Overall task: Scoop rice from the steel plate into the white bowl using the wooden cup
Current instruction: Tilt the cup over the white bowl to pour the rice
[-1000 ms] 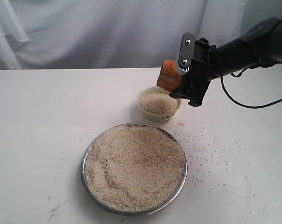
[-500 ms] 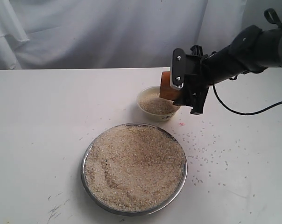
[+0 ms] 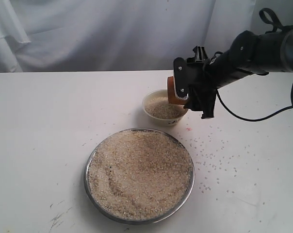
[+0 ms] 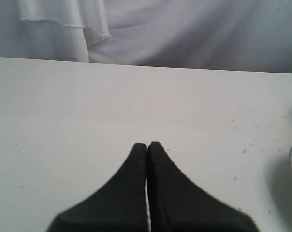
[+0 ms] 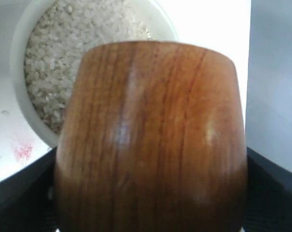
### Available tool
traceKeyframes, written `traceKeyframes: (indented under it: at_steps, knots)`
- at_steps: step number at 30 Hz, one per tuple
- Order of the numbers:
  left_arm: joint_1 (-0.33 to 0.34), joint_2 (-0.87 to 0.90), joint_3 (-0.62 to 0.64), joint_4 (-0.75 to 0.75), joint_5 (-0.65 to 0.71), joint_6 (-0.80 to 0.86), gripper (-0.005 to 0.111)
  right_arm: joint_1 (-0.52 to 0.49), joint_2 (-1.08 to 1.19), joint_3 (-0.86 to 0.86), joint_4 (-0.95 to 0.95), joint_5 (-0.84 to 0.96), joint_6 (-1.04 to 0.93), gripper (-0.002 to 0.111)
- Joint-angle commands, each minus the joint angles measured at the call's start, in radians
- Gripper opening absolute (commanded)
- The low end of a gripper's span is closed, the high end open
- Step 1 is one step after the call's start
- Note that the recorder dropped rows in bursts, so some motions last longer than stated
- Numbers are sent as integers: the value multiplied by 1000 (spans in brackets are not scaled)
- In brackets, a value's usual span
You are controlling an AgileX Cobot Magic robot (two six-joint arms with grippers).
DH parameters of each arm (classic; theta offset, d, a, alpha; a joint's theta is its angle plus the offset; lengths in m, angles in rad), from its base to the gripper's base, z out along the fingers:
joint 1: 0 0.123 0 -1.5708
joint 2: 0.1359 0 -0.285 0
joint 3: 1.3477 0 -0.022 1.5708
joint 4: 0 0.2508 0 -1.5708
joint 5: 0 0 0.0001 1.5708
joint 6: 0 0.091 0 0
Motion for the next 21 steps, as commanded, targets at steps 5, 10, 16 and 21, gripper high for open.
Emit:
traceKeyframes:
  at_steps: [5, 10, 16, 21]
  knots:
    - [-3, -4, 5, 1, -13, 1, 0, 11, -5, -8, -126, -22, 49, 0]
    - [-3, -4, 5, 1, -13, 1, 0, 13, -5, -8, -128, -29, 49, 0]
    - [-3, -4, 5, 1, -13, 1, 0, 38, -29, -8, -203, -32, 58, 0]
    - [-3, -4, 5, 1, -13, 1, 0, 46, -38, -13, -240, -32, 71, 0]
